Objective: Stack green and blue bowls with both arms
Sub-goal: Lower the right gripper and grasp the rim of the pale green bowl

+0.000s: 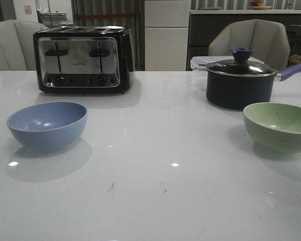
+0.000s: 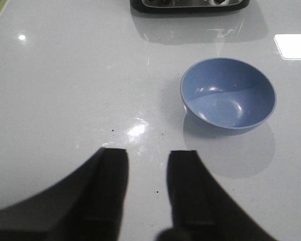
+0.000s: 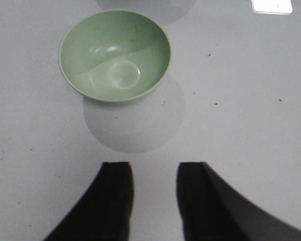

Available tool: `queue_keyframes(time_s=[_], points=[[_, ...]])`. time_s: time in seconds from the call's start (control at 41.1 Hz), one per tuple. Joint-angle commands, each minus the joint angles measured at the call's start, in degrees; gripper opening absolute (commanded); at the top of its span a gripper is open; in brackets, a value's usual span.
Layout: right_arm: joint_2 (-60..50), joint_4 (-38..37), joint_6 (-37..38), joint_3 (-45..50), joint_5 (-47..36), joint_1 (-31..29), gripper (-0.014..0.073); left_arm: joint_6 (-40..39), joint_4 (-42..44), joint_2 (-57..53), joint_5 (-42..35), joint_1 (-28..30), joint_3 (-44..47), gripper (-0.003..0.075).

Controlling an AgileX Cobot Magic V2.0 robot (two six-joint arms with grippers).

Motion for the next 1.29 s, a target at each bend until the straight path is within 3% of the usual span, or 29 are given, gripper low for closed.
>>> queue_keyframes(time_s=[0.0, 0.17, 0.632, 1.07, 1.265], points=[[2.36, -0.83, -0.56, -2.23, -4.55, -0.36, 0.0521, -0.61, -0.18, 0.72, -4.62, 0.00, -1.54, 0.0510], [9.58, -0.83, -0.56, -4.73, -6.37, -0.62, 0.0541, -0.61, -0.18, 1.13, -4.62, 0.00, -1.54, 0.0503], [35.11, -0.28, -0.56, -22.66, -0.50, -5.05, 0.0540, -0.61, -0.18, 1.13, -4.40, 0.00, -1.54, 0.0401], [54.80, 0.25, -2.75, -37.69, 5.27, -4.99, 0.0537, -0.61, -0.18, 1.13, -4.40, 0.00, -1.54, 0.0400], [59.11, 0.25, -3.31, -41.35, 7.59, -4.99, 0.0402, -0.61, -0.18, 1.13, -4.40, 0.00, -1.54, 0.0400]])
